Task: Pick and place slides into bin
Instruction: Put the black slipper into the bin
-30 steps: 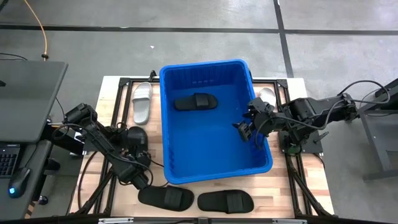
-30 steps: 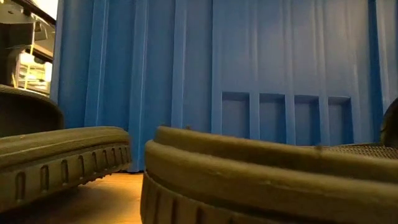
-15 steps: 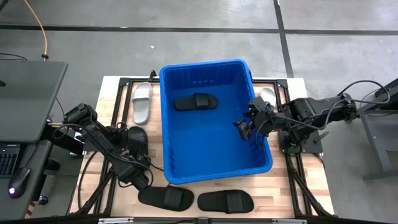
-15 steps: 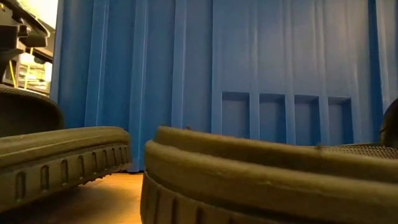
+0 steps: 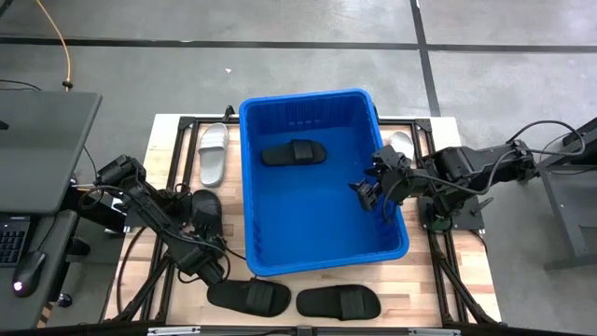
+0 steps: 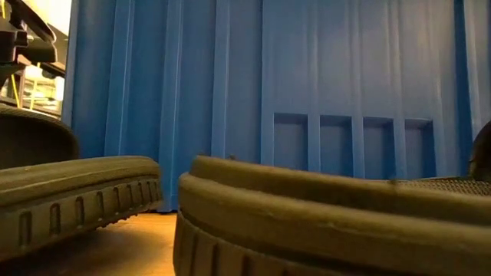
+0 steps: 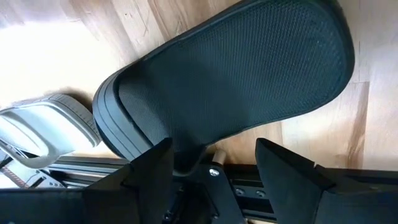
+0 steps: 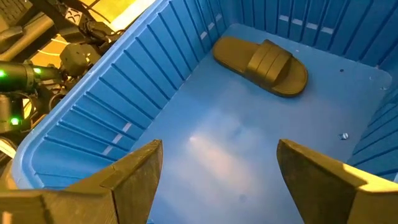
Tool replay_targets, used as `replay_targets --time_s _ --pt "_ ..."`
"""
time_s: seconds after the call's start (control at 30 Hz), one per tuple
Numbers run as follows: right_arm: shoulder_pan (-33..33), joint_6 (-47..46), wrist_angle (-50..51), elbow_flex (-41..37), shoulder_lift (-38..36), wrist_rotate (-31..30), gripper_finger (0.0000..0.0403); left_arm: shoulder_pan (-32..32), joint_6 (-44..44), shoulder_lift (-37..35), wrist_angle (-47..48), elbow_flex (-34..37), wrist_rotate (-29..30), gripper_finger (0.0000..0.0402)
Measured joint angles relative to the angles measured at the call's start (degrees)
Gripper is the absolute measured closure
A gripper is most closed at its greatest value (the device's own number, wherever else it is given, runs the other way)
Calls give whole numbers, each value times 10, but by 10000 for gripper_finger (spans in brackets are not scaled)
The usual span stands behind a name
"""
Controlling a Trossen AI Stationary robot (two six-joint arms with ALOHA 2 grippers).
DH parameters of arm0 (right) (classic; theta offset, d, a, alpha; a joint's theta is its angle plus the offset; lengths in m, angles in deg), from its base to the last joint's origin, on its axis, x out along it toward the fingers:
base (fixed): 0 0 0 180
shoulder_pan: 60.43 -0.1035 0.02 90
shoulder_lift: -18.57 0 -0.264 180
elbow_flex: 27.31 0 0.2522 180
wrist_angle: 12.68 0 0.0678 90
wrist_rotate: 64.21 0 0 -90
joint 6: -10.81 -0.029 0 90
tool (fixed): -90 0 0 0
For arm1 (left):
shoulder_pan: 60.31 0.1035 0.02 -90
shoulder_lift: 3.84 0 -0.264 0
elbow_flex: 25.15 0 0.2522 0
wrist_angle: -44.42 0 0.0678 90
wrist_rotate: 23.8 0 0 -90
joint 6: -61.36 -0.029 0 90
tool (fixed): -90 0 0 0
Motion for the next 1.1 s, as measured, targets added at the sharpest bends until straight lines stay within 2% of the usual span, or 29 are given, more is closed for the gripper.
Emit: replay_targets --time_s 0.23,0.53,0.77,0.87,1.1 --pt "0 11 0 0 0 2 100 0 1 0 -2 0 5 186" --pt "0 11 0 0 0 2 100 0 -33 0 0 0 60 185" --pt "0 11 0 0 0 2 100 -6 5 0 -37 0 45 185" --pt "0 9 0 0 0 2 100 -9 3 0 -59 0 17 185" --pt "0 11 0 0 0 2 100 -16 36 0 -65 0 42 185"
